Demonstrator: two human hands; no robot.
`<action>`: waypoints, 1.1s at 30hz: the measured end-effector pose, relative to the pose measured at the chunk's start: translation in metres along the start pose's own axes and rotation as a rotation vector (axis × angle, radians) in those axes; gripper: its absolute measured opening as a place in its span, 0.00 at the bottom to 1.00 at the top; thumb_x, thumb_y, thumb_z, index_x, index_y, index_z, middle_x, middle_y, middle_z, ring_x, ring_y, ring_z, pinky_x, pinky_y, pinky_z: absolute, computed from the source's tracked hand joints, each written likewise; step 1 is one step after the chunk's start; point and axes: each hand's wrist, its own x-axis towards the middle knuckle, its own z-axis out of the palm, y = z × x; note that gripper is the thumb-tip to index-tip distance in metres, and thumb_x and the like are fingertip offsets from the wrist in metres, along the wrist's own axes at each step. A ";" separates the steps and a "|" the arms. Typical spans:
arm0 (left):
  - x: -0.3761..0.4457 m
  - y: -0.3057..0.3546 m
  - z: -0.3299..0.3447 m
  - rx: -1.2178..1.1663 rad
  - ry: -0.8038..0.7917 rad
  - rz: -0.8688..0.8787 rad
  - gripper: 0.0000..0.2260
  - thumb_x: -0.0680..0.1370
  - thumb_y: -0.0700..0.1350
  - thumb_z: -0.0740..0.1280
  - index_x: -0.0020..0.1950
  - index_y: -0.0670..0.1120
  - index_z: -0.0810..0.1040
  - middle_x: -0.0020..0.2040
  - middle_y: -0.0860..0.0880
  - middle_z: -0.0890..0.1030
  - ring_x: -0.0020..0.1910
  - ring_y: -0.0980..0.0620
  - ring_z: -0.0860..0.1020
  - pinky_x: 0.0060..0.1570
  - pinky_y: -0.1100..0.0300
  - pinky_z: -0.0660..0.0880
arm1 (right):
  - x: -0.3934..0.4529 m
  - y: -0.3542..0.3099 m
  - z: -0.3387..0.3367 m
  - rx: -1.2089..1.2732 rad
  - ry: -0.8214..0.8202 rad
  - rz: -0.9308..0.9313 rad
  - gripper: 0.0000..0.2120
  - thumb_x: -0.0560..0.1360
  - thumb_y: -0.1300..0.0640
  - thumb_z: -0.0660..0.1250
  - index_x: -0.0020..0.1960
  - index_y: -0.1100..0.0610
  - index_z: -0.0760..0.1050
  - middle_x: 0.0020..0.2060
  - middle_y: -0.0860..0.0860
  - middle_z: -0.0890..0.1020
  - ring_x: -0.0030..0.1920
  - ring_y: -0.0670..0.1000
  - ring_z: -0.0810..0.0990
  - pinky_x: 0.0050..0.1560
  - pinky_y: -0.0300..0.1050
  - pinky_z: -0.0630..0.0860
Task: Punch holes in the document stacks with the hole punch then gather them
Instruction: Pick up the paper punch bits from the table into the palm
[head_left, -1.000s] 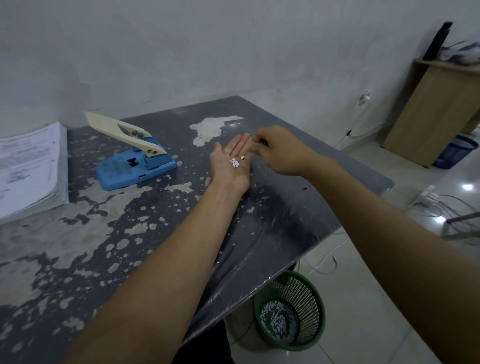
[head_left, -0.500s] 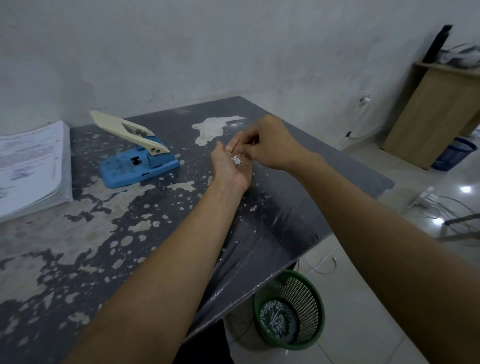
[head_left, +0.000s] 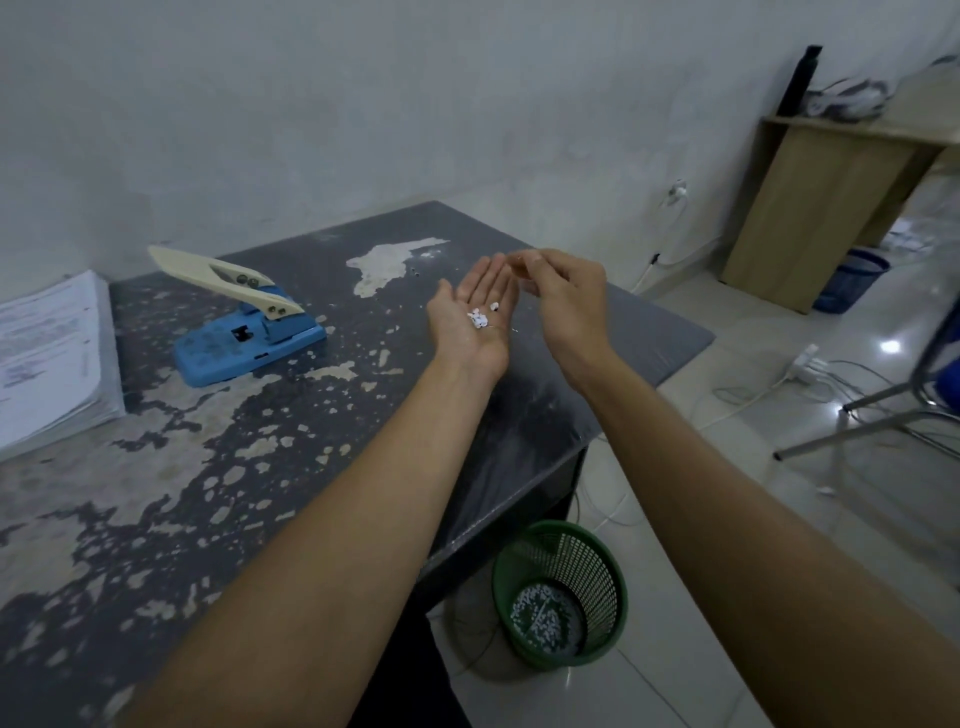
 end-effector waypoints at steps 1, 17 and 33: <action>-0.006 -0.006 0.002 -0.003 -0.002 -0.004 0.26 0.86 0.51 0.47 0.68 0.31 0.70 0.66 0.33 0.74 0.66 0.39 0.74 0.68 0.48 0.70 | -0.005 0.001 -0.003 0.063 0.032 0.029 0.11 0.79 0.63 0.63 0.48 0.60 0.84 0.44 0.54 0.86 0.50 0.52 0.85 0.55 0.46 0.80; -0.098 -0.124 0.024 0.085 -0.069 -0.180 0.23 0.85 0.51 0.50 0.64 0.34 0.75 0.60 0.38 0.80 0.59 0.44 0.80 0.63 0.52 0.75 | -0.090 -0.006 -0.098 0.306 0.457 0.164 0.11 0.81 0.61 0.62 0.47 0.55 0.83 0.44 0.49 0.86 0.48 0.46 0.85 0.51 0.40 0.79; -0.144 -0.209 -0.090 0.270 0.179 -0.355 0.22 0.85 0.49 0.50 0.66 0.36 0.75 0.63 0.38 0.79 0.63 0.44 0.78 0.67 0.52 0.72 | -0.195 0.107 -0.138 0.129 0.504 0.400 0.11 0.79 0.61 0.63 0.49 0.53 0.84 0.42 0.48 0.87 0.46 0.46 0.85 0.50 0.42 0.81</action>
